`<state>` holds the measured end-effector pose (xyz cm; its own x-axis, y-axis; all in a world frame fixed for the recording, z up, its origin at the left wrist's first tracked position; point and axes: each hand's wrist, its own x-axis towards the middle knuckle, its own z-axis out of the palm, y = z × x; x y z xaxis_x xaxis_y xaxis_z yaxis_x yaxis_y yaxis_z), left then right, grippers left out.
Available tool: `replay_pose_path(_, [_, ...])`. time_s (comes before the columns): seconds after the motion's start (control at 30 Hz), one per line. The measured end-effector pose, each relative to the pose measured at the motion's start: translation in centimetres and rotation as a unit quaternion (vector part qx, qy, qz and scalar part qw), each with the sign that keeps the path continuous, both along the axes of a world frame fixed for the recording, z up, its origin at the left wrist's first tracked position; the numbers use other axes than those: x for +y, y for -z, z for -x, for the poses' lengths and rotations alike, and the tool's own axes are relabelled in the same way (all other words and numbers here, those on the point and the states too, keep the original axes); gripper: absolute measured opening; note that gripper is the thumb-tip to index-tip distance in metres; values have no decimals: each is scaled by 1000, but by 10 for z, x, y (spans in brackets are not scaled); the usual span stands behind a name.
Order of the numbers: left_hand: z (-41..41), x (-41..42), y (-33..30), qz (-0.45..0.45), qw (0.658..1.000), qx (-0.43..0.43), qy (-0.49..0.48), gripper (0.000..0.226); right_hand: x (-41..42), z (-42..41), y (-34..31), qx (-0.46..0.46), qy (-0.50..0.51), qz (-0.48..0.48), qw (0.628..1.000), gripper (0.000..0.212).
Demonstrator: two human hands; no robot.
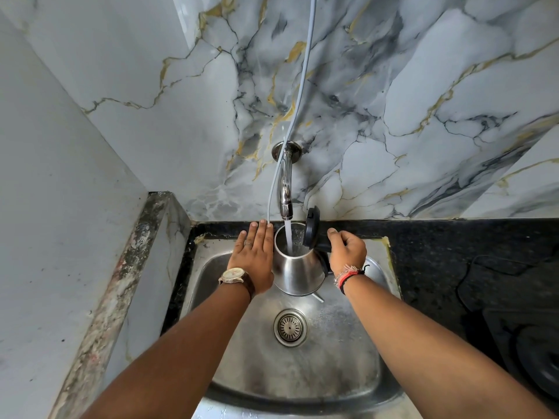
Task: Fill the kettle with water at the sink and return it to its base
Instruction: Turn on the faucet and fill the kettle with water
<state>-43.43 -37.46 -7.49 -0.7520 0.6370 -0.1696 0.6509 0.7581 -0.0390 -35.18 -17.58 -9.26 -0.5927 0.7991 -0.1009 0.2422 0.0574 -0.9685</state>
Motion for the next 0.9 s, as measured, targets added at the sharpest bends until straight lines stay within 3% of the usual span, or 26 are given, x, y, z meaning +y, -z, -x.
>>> replay_pose_path(0.27, [1,1,-4,-3,1000,-19,-6,84,2,0,3,0,3,-2,1000,56])
replay_pose_path(0.4, [15,4,-27,-119,989,-51,-66,70,2,1,4,2,5,-3,1000,56])
replay_pose_path(0.53, [30,19,-50,-254,965,-49,-38,59,2,3,5,3,3,-5,1000,55])
replay_pose_path(0.63, [41,35,-53,-320,942,-94,-34,58,1,4,5,7,5,-2,1000,54])
replay_pose_path(0.73, [47,39,-47,-394,898,-179,-83,57,1,5,6,8,6,-3,1000,54])
replay_pose_path(0.8, [49,39,-48,-406,878,-221,-121,50,0,6,7,9,5,-3,1000,54])
replay_pose_path(0.9, [47,45,-57,-419,871,-199,-160,48,-1,7,9,10,5,-3,1000,53])
